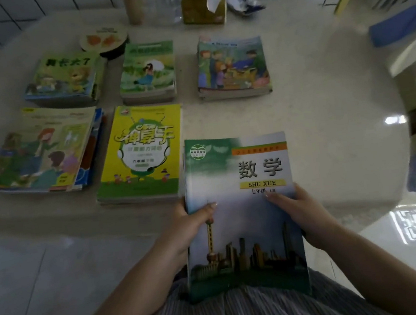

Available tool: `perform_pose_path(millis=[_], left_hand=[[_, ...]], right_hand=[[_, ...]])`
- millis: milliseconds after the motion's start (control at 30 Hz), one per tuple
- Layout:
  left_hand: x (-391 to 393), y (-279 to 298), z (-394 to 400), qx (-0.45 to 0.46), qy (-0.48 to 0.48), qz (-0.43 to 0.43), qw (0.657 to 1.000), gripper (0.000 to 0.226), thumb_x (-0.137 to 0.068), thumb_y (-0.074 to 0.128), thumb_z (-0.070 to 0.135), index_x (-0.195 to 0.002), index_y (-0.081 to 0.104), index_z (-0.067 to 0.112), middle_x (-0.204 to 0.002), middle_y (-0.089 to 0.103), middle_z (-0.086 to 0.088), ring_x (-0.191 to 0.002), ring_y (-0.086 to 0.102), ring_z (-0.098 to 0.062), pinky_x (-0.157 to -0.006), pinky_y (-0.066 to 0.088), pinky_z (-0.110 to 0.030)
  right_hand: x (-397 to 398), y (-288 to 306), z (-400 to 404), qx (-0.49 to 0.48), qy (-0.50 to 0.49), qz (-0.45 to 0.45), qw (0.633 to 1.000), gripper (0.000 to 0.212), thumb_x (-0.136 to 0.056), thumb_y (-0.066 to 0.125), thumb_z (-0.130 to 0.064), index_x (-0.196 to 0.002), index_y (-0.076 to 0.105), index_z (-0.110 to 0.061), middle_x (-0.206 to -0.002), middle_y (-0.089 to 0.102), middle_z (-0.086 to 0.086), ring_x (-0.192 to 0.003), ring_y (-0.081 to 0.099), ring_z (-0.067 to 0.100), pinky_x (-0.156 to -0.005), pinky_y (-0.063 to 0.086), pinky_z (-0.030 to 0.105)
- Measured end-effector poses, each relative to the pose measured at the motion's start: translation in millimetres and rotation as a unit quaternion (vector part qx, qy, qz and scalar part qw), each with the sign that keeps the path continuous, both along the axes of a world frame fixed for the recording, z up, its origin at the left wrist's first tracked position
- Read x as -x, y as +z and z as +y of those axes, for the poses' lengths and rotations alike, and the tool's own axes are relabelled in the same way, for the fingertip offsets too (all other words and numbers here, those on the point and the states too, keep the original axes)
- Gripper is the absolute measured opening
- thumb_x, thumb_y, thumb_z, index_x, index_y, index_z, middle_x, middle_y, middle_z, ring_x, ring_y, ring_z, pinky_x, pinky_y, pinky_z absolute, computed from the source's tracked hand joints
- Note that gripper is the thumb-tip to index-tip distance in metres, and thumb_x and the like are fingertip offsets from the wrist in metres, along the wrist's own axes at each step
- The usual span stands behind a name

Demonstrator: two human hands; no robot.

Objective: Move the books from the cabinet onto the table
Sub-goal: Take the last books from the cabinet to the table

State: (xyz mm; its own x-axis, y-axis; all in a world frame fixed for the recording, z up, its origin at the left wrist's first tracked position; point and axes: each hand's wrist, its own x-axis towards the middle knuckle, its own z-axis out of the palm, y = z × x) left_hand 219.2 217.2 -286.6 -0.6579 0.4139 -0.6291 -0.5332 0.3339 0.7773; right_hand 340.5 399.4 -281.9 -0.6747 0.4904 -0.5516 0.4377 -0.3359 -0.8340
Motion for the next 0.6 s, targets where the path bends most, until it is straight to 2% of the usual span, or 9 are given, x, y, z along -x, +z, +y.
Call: perform_pose_path(millis=[167, 300, 400, 467, 533, 600], left_hand=[[15, -4, 40, 0.048, 0.009, 0.012, 0.999, 0.03, -0.085, 0.067, 0.021, -0.11, 0.061, 0.006, -0.072, 0.064, -0.005, -0.073, 0.062, -0.02, -0.069, 0.048, -0.031], [36, -4, 61, 0.071, -0.017, 0.01, 0.997, 0.015, -0.086, 0.066, 0.026, -0.096, 0.063, 0.016, -0.079, 0.068, -0.007, -0.086, 0.063, -0.028, -0.082, 0.048, -0.039], [57, -9, 75, 0.084, -0.029, -0.001, 0.996, 0.022, -0.085, 0.067, 0.029, -0.103, 0.063, 0.017, -0.087, 0.07, -0.008, -0.091, 0.065, -0.027, -0.087, 0.05, -0.042], [69, -12, 83, 0.087, -0.022, -0.018, 0.996, 0.031, -0.084, 0.069, 0.029, -0.11, 0.062, 0.016, -0.096, 0.07, -0.009, -0.093, 0.065, -0.027, -0.086, 0.053, -0.042], [85, -15, 93, 0.095, -0.021, -0.024, 0.995, 0.034, -0.083, 0.069, 0.028, -0.112, 0.062, 0.014, -0.098, 0.07, -0.01, -0.092, 0.066, -0.027, -0.081, 0.053, -0.038], [99, -17, 105, 0.1, -0.024, -0.023, 0.994, 0.031, -0.084, 0.069, 0.027, -0.11, 0.063, 0.011, -0.092, 0.07, -0.009, -0.089, 0.065, -0.026, -0.08, 0.053, -0.037]], right_hand=[[16, -5, 40, 0.001, 0.01, -0.016, 1.0, 0.031, -0.087, 0.063, -0.016, -0.117, 0.059, -0.016, -0.112, 0.07, 0.002, -0.103, 0.066, 0.021, -0.092, 0.053, 0.044], [34, -8, 57, 0.0, 0.022, -0.015, 1.0, 0.026, -0.088, 0.061, -0.014, -0.113, 0.064, -0.017, -0.109, 0.072, 0.001, -0.098, 0.069, 0.017, -0.087, 0.055, 0.039], [54, -11, 71, -0.012, 0.019, -0.027, 0.999, 0.018, -0.088, 0.06, -0.011, -0.103, 0.066, -0.022, -0.104, 0.072, -0.002, -0.094, 0.068, 0.015, -0.079, 0.055, 0.031], [67, -12, 77, -0.024, 0.017, -0.036, 0.999, 0.02, -0.089, 0.06, -0.011, -0.104, 0.065, -0.022, -0.104, 0.071, -0.004, -0.095, 0.066, 0.011, -0.075, 0.053, 0.026], [82, -14, 84, -0.035, 0.01, -0.051, 0.998, 0.025, -0.088, 0.061, -0.012, -0.112, 0.064, -0.016, -0.108, 0.07, -0.001, -0.097, 0.065, 0.013, -0.076, 0.053, 0.026], [97, -18, 90, -0.046, 0.0, -0.071, 0.996, 0.026, -0.088, 0.061, -0.014, -0.114, 0.064, -0.013, -0.109, 0.07, 0.002, -0.098, 0.065, 0.016, -0.08, 0.054, 0.031]])
